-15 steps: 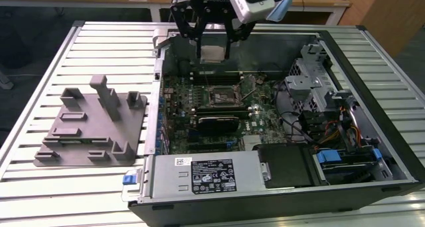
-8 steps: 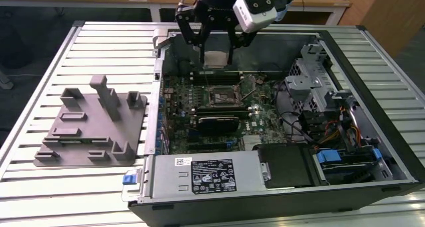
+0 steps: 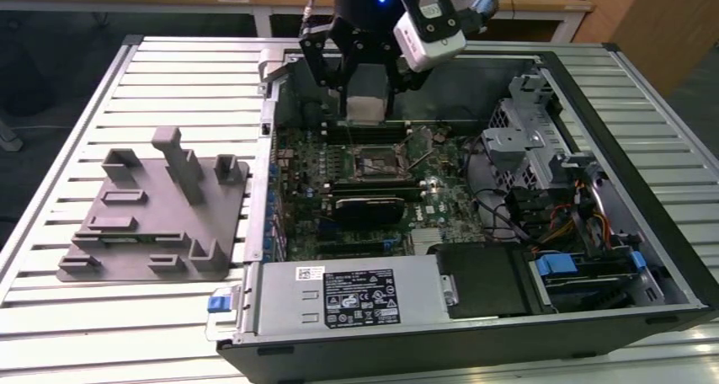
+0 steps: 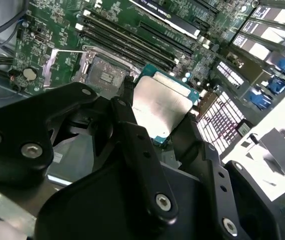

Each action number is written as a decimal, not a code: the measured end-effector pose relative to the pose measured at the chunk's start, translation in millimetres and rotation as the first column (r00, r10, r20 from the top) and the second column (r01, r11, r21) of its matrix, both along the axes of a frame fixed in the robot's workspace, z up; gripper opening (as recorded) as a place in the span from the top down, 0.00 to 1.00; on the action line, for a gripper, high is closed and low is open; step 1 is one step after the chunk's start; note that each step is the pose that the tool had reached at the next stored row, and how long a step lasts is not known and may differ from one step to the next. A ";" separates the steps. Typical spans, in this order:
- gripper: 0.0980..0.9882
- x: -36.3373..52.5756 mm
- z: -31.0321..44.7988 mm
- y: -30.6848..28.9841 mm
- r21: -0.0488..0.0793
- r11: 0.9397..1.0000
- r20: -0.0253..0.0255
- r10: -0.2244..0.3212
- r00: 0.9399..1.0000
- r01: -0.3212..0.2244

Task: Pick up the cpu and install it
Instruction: 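Pick up the cpu and move it towards the insertion slot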

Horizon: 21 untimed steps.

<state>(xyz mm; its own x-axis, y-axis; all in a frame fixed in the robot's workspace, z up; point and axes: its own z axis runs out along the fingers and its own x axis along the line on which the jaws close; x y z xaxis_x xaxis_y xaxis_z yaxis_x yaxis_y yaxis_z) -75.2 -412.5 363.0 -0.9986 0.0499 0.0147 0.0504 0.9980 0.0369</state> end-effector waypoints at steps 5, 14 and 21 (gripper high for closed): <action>0.50 0.0 -9.2 0.0 0.000 1.000 0.000 0.000 1.000 0.000; 0.50 0.8 -25.5 0.2 0.000 1.000 0.000 0.000 1.000 0.000; 0.50 2.5 -37.0 0.5 0.000 1.000 0.000 0.000 1.000 0.000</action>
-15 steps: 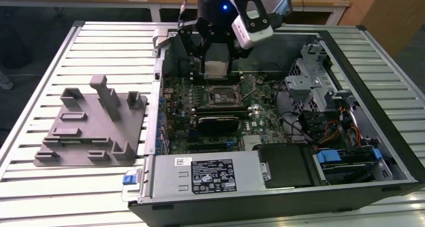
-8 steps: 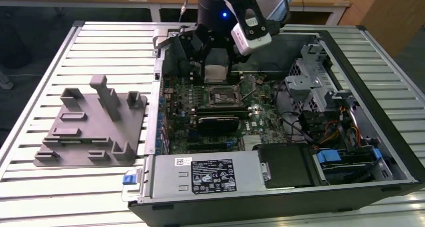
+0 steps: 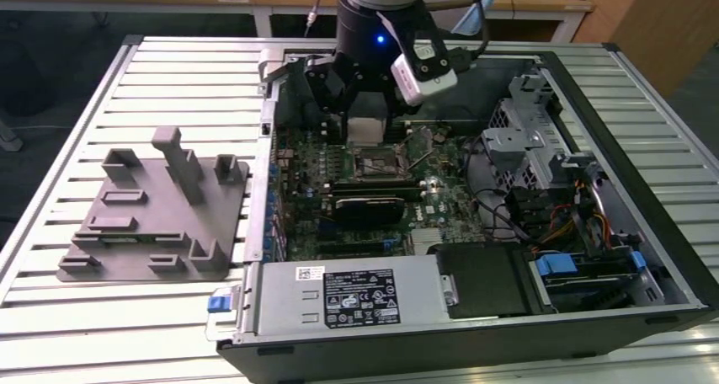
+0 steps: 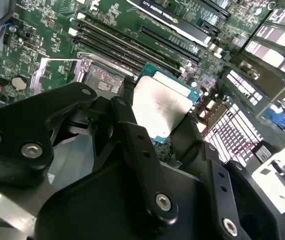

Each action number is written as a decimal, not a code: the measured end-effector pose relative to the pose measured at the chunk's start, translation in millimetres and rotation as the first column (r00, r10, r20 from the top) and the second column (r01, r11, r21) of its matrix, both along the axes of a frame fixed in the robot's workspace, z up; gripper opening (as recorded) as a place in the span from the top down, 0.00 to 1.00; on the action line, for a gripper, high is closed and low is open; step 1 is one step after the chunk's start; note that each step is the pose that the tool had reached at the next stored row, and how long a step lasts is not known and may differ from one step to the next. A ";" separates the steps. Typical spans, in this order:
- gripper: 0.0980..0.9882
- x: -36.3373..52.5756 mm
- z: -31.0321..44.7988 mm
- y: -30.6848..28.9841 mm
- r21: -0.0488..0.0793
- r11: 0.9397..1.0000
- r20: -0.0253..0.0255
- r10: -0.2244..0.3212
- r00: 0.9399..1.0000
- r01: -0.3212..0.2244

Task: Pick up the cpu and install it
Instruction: 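Pick up the cpu and move it towards the insertion slot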

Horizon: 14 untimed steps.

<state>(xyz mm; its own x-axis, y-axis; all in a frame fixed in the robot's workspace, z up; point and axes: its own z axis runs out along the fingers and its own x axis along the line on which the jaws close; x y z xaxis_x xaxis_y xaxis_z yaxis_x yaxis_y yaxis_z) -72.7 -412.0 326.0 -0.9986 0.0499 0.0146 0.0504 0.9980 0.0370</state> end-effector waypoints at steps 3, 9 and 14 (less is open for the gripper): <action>0.50 1.3 -5.2 0.1 0.000 1.000 0.000 0.000 1.000 0.000; 0.50 4.9 -16.0 2.4 0.000 1.000 0.000 0.000 1.000 0.000; 0.50 9.1 -24.9 7.1 0.000 1.000 0.000 0.000 1.000 0.000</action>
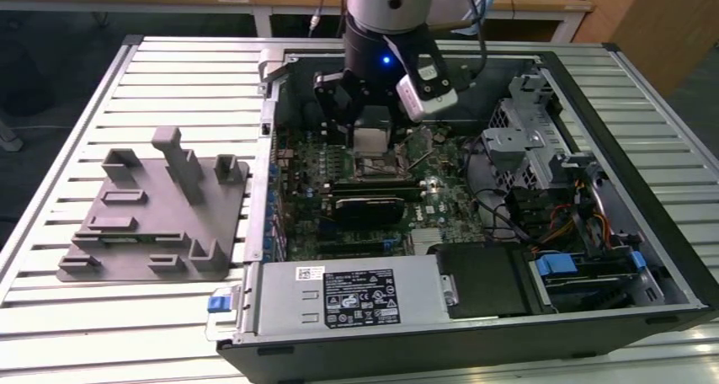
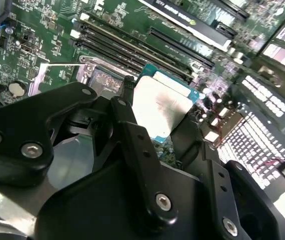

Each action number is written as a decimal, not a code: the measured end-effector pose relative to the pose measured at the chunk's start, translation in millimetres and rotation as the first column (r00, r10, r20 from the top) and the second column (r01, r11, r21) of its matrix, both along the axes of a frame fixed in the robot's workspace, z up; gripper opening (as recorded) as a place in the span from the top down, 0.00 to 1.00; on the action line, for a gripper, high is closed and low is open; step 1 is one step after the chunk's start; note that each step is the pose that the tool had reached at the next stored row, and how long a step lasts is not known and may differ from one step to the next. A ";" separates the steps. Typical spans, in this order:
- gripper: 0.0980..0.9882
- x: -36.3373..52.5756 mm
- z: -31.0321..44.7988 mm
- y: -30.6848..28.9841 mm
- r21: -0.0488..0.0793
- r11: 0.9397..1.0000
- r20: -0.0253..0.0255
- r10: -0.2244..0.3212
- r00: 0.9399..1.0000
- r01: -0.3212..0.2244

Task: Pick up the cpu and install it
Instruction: 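Pick up the cpu and move it towards the insertion slot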

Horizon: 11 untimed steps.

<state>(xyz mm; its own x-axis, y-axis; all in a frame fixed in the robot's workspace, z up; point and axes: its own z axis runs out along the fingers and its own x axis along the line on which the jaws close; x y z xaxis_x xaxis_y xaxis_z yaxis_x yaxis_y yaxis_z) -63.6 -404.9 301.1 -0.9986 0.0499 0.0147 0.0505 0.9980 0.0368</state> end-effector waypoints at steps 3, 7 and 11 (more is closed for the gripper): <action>0.50 3.2 -5.2 3.1 0.000 1.000 0.000 0.000 1.000 0.000; 0.50 8.3 -12.0 6.5 0.000 1.000 0.000 0.000 1.000 0.000; 0.50 13.0 -18.2 8.8 0.000 1.000 0.000 0.000 1.000 0.000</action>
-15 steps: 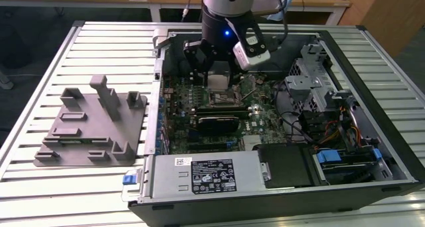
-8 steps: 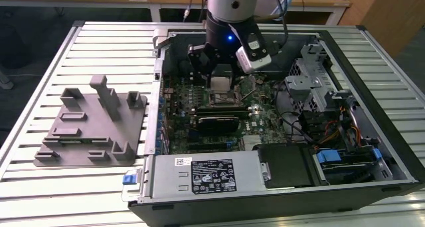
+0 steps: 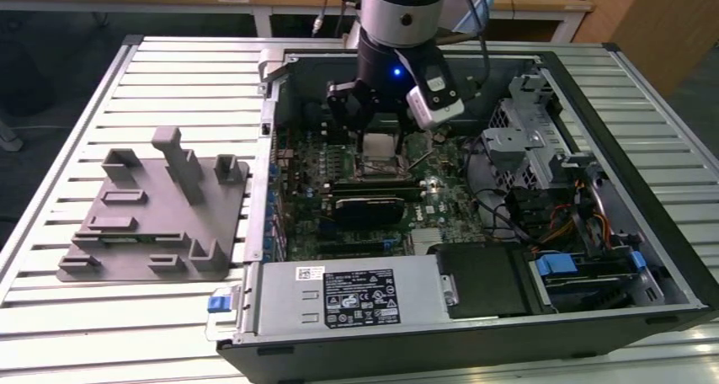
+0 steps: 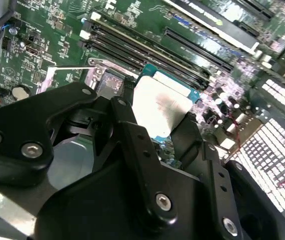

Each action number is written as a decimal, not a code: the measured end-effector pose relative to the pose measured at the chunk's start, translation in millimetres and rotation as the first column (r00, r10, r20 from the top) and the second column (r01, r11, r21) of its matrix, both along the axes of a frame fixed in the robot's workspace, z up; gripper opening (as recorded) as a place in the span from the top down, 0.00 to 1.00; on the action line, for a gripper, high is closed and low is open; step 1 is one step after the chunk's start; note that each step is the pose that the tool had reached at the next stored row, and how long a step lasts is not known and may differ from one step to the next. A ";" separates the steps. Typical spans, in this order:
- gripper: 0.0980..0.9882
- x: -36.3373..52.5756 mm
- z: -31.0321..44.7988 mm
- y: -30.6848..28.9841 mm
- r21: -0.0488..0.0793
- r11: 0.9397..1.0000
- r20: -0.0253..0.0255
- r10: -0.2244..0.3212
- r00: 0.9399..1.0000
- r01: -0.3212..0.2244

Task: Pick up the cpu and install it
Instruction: 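Pick up the cpu and move it towards the insertion slot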

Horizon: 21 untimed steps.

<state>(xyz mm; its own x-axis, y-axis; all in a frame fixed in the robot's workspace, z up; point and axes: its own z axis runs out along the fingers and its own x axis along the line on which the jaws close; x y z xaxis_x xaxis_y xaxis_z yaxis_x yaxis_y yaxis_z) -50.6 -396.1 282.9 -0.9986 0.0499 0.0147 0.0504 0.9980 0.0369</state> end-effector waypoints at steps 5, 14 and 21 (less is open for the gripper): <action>0.50 4.0 -8.1 4.8 0.000 1.000 0.000 0.000 1.000 0.000; 0.50 10.6 -18.9 15.1 0.000 1.000 0.000 0.000 1.000 0.000; 0.50 12.7 -22.8 22.7 0.000 1.000 0.000 0.000 1.000 0.000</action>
